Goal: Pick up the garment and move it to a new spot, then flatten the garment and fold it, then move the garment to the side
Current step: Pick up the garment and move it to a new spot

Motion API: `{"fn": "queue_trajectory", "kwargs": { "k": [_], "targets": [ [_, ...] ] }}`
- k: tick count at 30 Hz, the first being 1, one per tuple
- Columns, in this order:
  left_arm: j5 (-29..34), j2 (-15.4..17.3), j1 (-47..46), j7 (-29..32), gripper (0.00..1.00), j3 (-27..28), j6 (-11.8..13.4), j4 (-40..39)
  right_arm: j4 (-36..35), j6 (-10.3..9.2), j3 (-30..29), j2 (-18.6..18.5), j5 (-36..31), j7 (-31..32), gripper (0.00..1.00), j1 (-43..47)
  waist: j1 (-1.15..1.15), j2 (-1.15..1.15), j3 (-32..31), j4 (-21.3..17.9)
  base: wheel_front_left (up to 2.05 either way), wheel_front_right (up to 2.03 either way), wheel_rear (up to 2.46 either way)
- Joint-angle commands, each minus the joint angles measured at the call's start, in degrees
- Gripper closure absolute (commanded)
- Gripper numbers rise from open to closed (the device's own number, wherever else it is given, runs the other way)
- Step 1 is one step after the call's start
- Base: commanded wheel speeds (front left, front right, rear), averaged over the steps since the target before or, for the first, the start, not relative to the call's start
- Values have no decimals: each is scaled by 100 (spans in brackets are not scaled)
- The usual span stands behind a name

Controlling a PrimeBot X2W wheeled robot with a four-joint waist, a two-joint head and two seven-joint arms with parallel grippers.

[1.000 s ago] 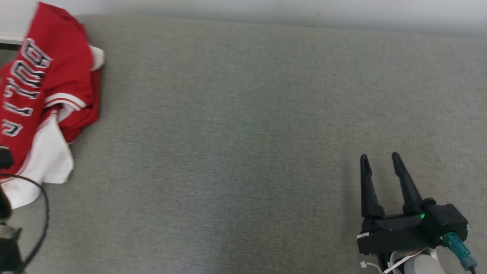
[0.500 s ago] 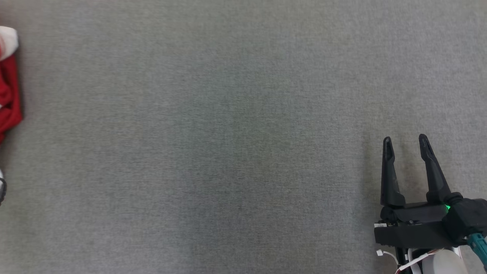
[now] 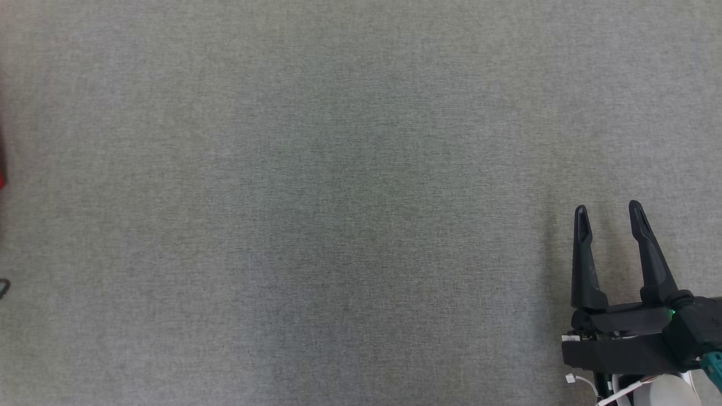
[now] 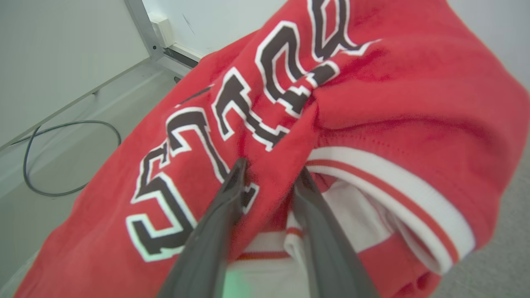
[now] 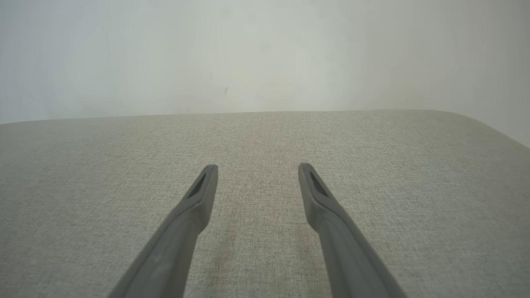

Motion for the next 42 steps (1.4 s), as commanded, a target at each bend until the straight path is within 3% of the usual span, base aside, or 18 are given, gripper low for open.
{"fn": "queue_trajectory", "kwargs": {
  "k": [1,6,14,21,33,42],
  "targets": [
    [38,-13,-66,-93,100,-41,-13,70,-19,-12,-10,-28,-32,-2,0,72,0,0,-15,38,0,0,0],
    [-18,-54,-280,-566,100,-147,-41,-4,14,-12,-8,-90,-33,-3,0,118,0,0,-134,178,0,0,0],
    [-141,-44,-527,-789,100,-491,-34,-704,142,-12,105,-27,33,-2,0,207,0,0,-514,294,0,0,0],
    [-126,12,-729,-803,100,-1007,-35,-2021,307,-12,253,73,151,-2,0,258,0,0,-1010,230,0,0,0],
    [-443,-173,-1156,-381,100,-1738,-35,-3888,516,-12,391,115,651,-2,0,324,0,0,-1497,-381,0,0,0],
    [-616,-848,-1129,187,100,-2271,37,-5096,615,-12,479,113,903,-2,0,308,0,0,-1674,-1046,0,0,0]
  ]
}}
